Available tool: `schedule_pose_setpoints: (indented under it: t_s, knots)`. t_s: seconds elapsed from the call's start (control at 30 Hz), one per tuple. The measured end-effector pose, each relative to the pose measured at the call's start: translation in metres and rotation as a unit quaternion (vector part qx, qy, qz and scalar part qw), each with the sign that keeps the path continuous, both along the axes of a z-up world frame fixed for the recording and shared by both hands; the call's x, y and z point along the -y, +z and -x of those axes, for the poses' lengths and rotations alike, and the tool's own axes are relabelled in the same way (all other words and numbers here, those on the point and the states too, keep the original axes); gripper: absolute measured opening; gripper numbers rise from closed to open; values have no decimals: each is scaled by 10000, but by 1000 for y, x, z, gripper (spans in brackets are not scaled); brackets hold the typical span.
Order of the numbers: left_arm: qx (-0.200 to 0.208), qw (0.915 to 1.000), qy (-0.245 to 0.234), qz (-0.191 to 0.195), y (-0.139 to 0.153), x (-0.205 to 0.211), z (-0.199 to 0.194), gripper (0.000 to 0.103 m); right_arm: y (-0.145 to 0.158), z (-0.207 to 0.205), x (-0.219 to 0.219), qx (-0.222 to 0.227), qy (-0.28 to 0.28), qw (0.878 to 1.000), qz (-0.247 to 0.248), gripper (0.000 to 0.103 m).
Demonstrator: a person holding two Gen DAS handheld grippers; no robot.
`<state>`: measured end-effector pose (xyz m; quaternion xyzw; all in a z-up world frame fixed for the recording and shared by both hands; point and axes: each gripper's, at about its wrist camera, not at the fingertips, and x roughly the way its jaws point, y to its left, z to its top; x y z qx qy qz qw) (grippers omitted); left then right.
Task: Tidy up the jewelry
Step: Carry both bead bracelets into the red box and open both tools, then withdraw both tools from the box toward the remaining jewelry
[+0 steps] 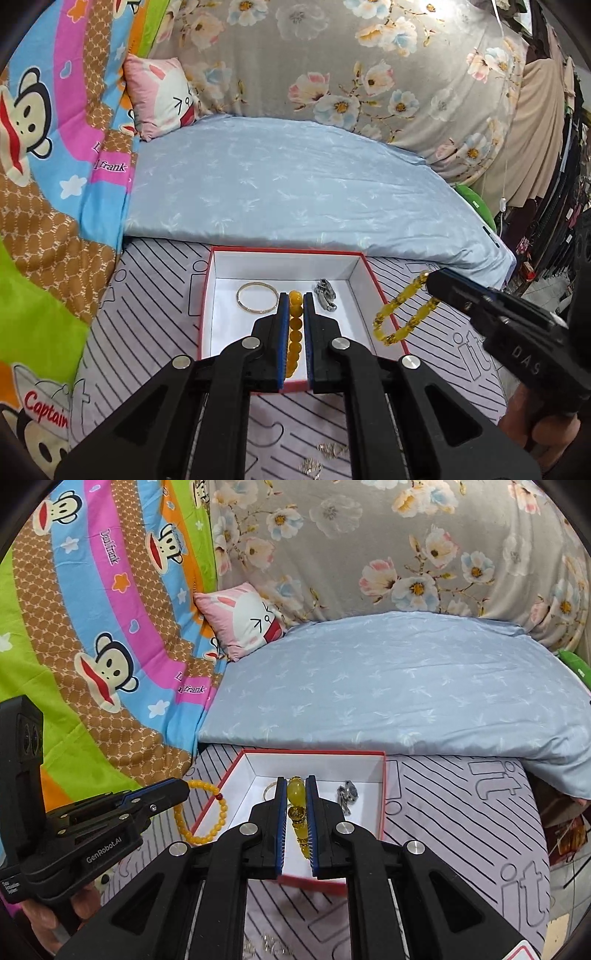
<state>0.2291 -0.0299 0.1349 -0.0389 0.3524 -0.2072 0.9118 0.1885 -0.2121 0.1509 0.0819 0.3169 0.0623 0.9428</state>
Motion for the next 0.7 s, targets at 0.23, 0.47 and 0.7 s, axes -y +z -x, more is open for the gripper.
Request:
schedule_pose_setpoints:
  t_s: [0.23,0.47,0.7]
  knots:
    - [-232,9997,28,-115,-33,15,-38,7,-44,-45,-4,-446,72,9989,-79,9]
    - [-555,9981,73,-237,-71,21,-61,7,-83,-68,1,-844,51,9964,15,10]
    - [-332,9965,613,-472,-79,8,-60,63,-83,-59,16,-589,-310,9974,261,33]
